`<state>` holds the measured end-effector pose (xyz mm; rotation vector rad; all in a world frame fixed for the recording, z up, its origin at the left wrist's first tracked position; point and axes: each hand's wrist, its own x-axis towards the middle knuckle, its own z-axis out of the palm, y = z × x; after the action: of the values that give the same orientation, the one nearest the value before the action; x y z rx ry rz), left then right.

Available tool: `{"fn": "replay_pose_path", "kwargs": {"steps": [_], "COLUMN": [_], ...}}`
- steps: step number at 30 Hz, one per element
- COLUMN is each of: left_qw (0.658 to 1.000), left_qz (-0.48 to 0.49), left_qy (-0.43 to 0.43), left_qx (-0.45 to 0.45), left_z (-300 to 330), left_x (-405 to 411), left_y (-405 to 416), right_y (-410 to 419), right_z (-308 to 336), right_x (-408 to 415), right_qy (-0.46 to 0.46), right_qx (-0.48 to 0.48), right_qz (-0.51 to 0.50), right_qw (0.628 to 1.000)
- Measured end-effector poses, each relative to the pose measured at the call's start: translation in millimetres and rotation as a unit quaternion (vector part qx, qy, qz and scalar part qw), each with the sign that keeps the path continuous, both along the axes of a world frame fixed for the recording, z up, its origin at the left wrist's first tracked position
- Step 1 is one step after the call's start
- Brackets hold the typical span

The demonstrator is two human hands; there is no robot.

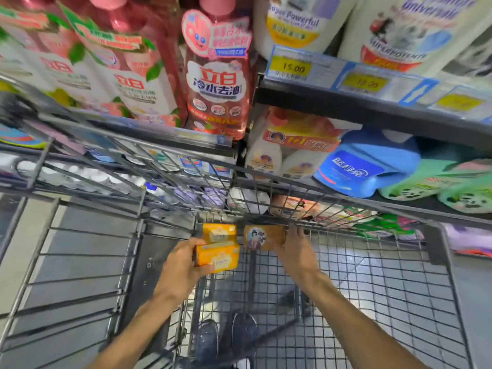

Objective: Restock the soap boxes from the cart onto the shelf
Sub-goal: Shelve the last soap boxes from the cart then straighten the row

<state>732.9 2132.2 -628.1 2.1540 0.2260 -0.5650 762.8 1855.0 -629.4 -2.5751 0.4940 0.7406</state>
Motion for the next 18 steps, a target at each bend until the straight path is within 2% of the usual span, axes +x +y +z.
{"fn": "replay_pose_path", "kwargs": {"steps": [5, 10, 18], "left_qw": [0.998, 0.994, 0.993], "left_qz": [0.044, 0.083, 0.071], "left_qy": [0.038, 0.046, 0.048], "left_qx": [-0.037, -0.051, -0.076], "left_z": [0, 12, 26], "left_x": [-9, -9, -12], "left_y": [6, 1, 9], "right_y": [-1, -12, -35], "right_z": [-40, -50, -4], "right_x": [9, 6, -18], "right_qy": [0.024, -0.005, -0.04], "right_qx": [0.038, 0.097, 0.245], "right_qz": [-0.077, -0.132, -0.151], "right_qw": [0.996, 0.986, 0.957]}}
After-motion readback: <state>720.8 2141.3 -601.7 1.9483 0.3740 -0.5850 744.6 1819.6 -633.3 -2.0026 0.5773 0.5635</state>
